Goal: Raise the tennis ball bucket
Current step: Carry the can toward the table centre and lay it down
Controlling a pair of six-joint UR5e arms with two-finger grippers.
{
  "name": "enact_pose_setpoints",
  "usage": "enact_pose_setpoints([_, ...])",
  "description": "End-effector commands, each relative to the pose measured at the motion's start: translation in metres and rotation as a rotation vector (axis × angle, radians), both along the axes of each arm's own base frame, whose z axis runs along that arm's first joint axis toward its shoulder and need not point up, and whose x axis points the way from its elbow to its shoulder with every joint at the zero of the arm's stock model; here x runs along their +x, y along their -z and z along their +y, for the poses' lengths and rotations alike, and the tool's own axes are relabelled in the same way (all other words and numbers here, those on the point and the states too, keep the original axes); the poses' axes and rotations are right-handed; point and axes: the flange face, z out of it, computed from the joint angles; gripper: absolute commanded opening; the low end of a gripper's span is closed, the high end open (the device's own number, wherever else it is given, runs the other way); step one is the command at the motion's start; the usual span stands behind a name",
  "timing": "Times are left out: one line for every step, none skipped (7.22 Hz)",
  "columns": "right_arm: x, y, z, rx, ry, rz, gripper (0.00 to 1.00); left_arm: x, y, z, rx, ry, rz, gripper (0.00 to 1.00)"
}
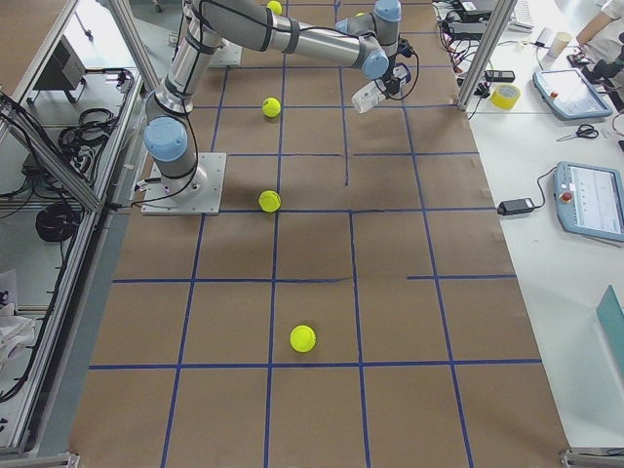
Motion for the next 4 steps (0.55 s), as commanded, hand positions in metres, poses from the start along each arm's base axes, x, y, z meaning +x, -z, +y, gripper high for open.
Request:
enact_pose_setpoints([0.031, 0.004, 0.019, -0.001, -0.301, 0.032, 0.78, 0.002, 0.0, 0.005, 0.019, 0.008, 0.002, 1.0])
enact_pose_setpoints([0.036, 0.008, 0.02, -0.01, -0.444, 0.034, 0.78, 0.009, 0.0, 0.005, 0.029, -0.006, 0.002, 1.0])
enact_pose_setpoints([0.038, 0.01, 0.023, -0.023, -0.569, 0.049, 0.78, 0.009, 0.003, 0.003, 0.025, -0.006, 0.004, 1.0])
enact_pose_setpoints([0.056, 0.009, 0.033, -0.06, -0.777, 0.072, 0.78, 0.009, 0.004, 0.001, 0.024, -0.006, 0.006, 1.0])
